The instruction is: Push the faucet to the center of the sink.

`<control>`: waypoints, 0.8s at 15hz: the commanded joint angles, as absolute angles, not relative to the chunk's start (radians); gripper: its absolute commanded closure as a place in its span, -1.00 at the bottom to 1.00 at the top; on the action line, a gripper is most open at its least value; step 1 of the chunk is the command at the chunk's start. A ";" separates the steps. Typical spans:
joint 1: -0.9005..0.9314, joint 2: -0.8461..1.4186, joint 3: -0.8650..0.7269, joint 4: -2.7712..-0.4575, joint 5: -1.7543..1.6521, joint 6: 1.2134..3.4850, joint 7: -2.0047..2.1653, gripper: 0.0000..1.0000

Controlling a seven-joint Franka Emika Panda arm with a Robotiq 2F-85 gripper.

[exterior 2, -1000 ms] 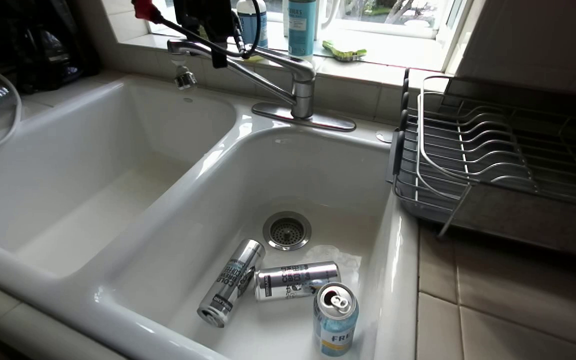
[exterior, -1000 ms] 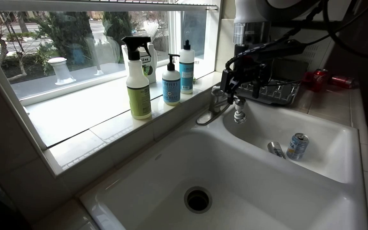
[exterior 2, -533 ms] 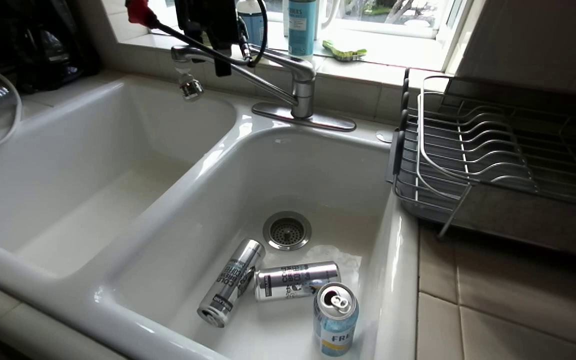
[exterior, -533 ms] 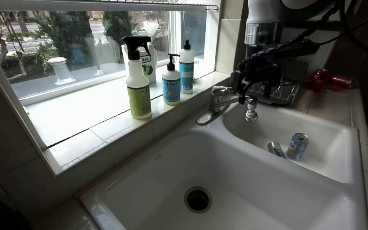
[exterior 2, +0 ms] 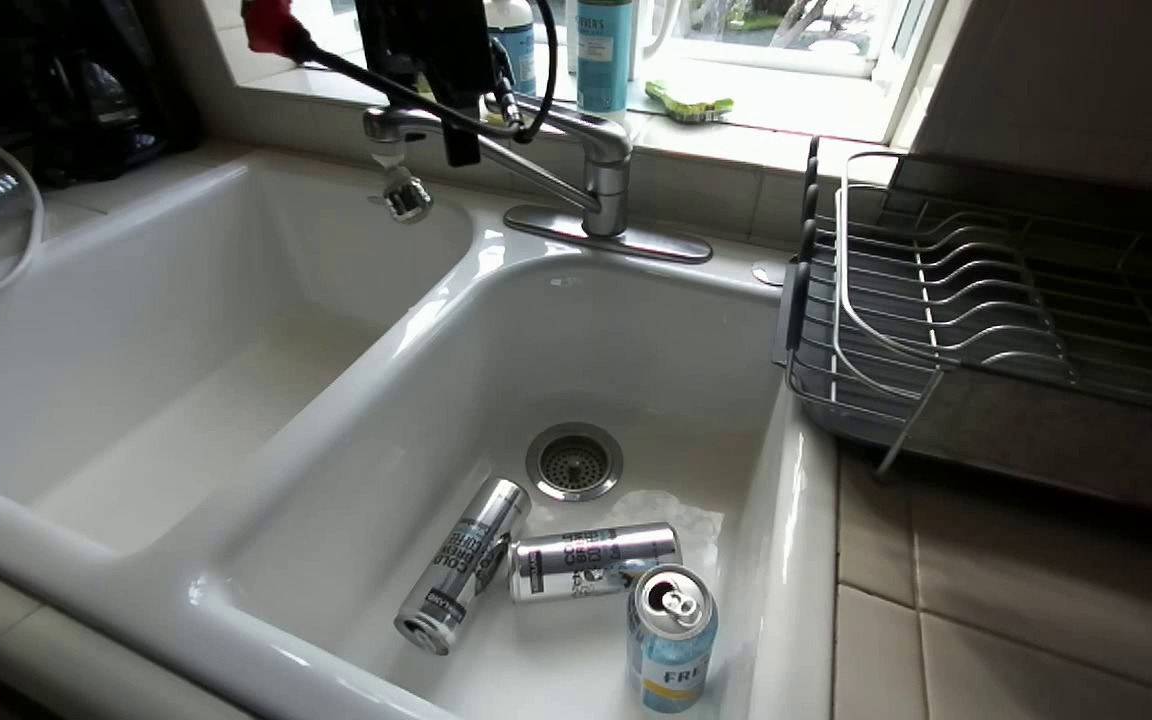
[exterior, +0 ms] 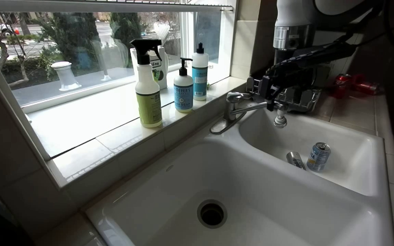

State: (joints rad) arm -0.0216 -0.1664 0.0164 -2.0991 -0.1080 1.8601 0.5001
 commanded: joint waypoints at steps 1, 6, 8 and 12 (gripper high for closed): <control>-0.059 -0.246 0.001 -2.176 -0.176 1.850 0.481 -1.00; -0.082 -0.271 -0.005 -2.204 -0.197 1.864 0.483 -1.00; -0.089 -0.278 -0.006 -2.210 -0.200 1.871 0.483 -1.00; -0.069 -0.277 0.006 -2.189 -0.151 1.838 0.430 -1.00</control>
State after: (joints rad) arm -0.0646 -0.2303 0.0112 -2.1614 -0.1439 1.8646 0.4846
